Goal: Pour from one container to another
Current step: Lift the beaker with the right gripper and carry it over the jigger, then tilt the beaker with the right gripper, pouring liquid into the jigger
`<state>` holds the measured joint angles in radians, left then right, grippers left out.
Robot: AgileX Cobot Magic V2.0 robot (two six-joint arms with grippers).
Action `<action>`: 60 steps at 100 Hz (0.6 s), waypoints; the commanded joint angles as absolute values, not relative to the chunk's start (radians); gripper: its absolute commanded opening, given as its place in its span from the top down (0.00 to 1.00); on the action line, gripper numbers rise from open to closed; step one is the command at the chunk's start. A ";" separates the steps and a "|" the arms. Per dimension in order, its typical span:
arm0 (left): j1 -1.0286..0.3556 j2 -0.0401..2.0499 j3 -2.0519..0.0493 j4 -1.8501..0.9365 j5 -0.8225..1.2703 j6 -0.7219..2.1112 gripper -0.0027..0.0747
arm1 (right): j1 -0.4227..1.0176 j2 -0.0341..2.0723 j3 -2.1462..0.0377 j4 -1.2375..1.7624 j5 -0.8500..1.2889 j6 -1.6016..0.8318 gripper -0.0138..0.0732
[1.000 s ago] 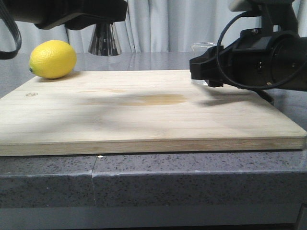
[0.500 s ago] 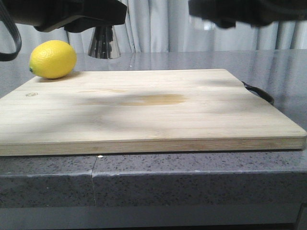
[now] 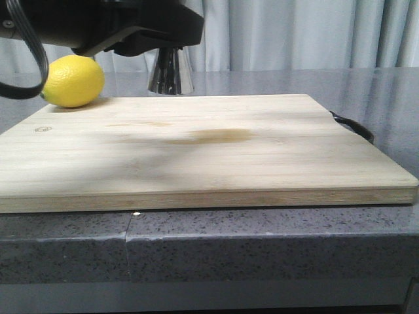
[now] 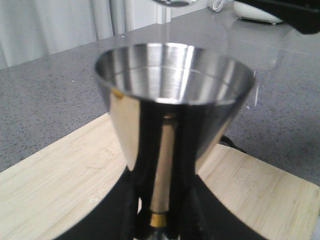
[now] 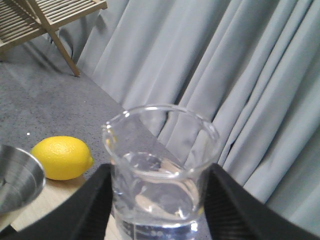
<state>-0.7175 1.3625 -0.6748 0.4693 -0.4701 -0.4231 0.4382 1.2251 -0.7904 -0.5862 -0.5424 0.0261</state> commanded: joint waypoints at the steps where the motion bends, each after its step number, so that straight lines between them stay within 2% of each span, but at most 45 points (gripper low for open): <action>1: -0.737 1.339 -0.707 0.452 -0.563 -0.434 0.99 | 0.452 1.193 -0.847 -0.622 -0.592 0.031 0.56; 60: -0.779 1.339 -0.707 0.452 -0.563 -0.434 0.99 | 0.456 1.193 -0.880 -0.944 -0.551 -0.012 0.56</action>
<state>-0.7705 1.3625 -0.6748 0.4693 -0.4724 -0.4268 0.4540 1.2236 -0.8415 -0.9328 -0.5088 0.0208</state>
